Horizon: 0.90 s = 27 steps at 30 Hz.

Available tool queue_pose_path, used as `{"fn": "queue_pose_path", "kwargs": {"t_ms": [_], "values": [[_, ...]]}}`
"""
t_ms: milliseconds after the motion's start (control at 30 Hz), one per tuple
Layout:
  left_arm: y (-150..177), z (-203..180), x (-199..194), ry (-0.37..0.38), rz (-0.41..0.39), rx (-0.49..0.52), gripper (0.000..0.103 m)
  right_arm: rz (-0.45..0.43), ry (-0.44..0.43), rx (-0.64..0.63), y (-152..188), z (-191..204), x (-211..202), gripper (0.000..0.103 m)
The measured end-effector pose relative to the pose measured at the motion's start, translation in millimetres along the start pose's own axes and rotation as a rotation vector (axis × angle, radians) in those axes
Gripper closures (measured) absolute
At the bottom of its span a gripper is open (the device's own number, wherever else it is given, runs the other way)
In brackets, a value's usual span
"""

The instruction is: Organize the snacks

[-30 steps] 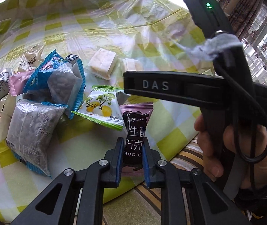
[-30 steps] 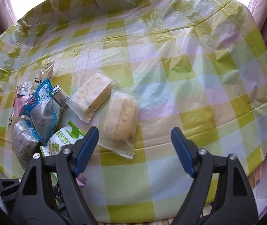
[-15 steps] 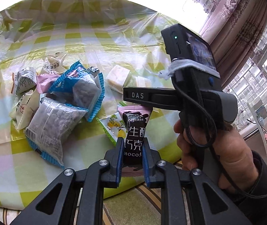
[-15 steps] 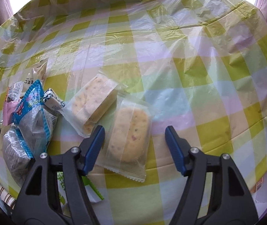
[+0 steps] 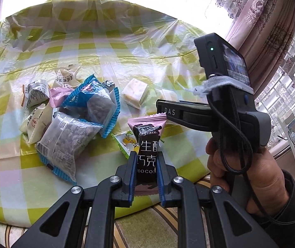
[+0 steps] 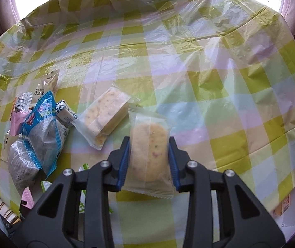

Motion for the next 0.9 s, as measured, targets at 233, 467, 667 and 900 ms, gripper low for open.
{"fn": "queue_pose_path", "kwargs": {"t_ms": [233,467,667,900], "values": [[3,-9,-6,-0.014,-0.005,0.007,0.085,-0.025,-0.040,0.012,13,-12,-19,0.065],[3,-26,-6,-0.009,-0.003,0.026,0.085,-0.045,-0.059,0.030,31,-27,-39,0.065],[2,-46,0,0.010,0.005,0.066,0.085,-0.054,-0.022,0.067,51,-54,-56,0.065],[5,-77,0,0.036,0.017,0.118,0.085,-0.024,0.037,0.123,80,-96,-64,0.065]]}}
Point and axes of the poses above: each gripper's, at about its wrist camera, not at the fingertips, and x roughly the way its jaws point, z to its left, y to its underside, the point moved 4 cm from there along x, roughly the way its jaws point, and after that the axes turned 13 degrees about z, right-handed, at the moved point
